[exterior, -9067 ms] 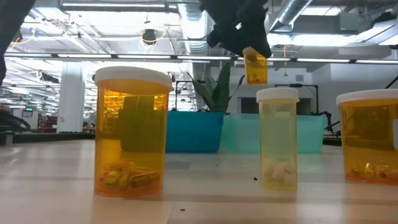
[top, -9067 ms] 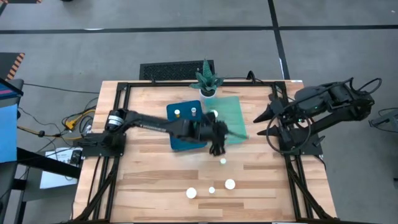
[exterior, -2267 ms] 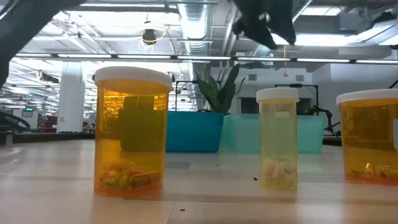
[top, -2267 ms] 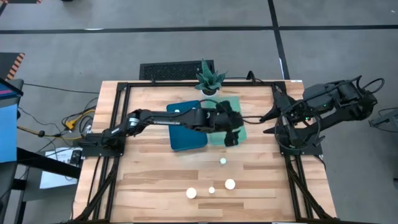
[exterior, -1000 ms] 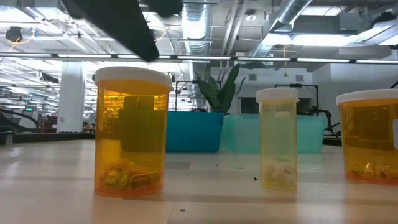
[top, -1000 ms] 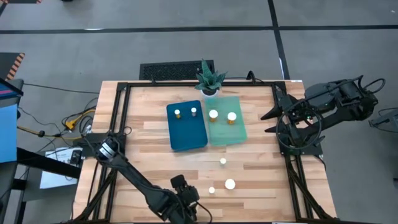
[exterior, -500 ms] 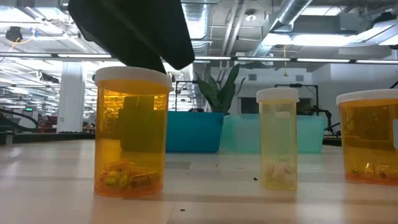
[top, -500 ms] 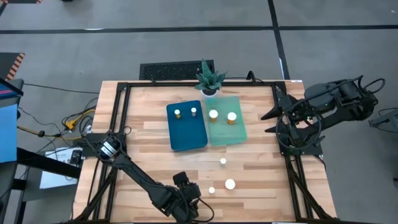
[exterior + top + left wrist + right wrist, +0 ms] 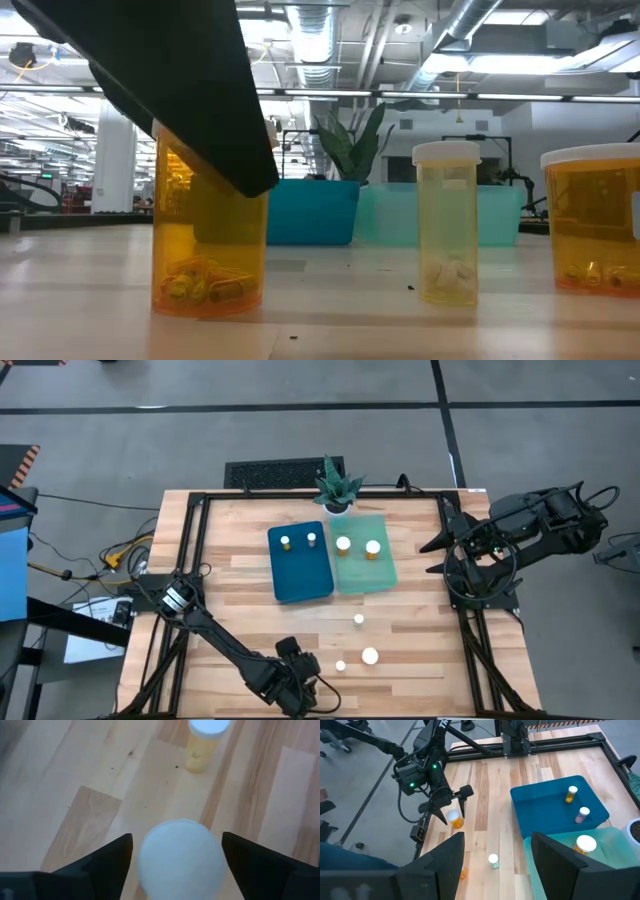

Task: Pick and place medicine bottles into bin by pill shape (circle, oval)
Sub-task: Put the large orange capsule bottle into the green bin

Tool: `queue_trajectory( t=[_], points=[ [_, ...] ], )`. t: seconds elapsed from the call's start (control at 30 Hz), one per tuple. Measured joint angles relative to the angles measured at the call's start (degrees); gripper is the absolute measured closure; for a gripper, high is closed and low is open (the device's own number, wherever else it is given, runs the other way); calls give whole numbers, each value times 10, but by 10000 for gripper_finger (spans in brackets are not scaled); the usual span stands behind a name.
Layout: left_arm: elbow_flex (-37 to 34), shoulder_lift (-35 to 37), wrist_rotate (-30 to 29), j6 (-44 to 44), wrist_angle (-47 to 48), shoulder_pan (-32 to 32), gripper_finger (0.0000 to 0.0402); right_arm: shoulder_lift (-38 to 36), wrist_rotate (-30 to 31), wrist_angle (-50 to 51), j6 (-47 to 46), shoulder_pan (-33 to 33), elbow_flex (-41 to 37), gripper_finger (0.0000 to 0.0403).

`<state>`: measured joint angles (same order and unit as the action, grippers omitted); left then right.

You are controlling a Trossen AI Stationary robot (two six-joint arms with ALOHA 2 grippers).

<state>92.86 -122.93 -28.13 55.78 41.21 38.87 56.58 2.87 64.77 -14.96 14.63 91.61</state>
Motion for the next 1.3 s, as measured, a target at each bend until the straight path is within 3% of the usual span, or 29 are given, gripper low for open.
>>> queue_trajectory(
  t=[0.33,0.53,0.73,0.93,1.17,1.3],
  points=[
    [0,0,26,-22,-5,0,214,0,0,0,0,0,0,165],
    [12,0,29,-17,4,-4,213,0,0,0,0,0,0,165],
    [69,0,19,-33,52,-27,188,0,0,0,0,0,0,165],
    [147,0,23,-120,94,-74,211,0,0,0,0,0,0,165],
    [249,0,11,-237,209,-145,190,0,0,0,0,0,0,165],
    [299,0,7,-316,214,-196,198,0,0,1,1,0,0,165]
  ],
)
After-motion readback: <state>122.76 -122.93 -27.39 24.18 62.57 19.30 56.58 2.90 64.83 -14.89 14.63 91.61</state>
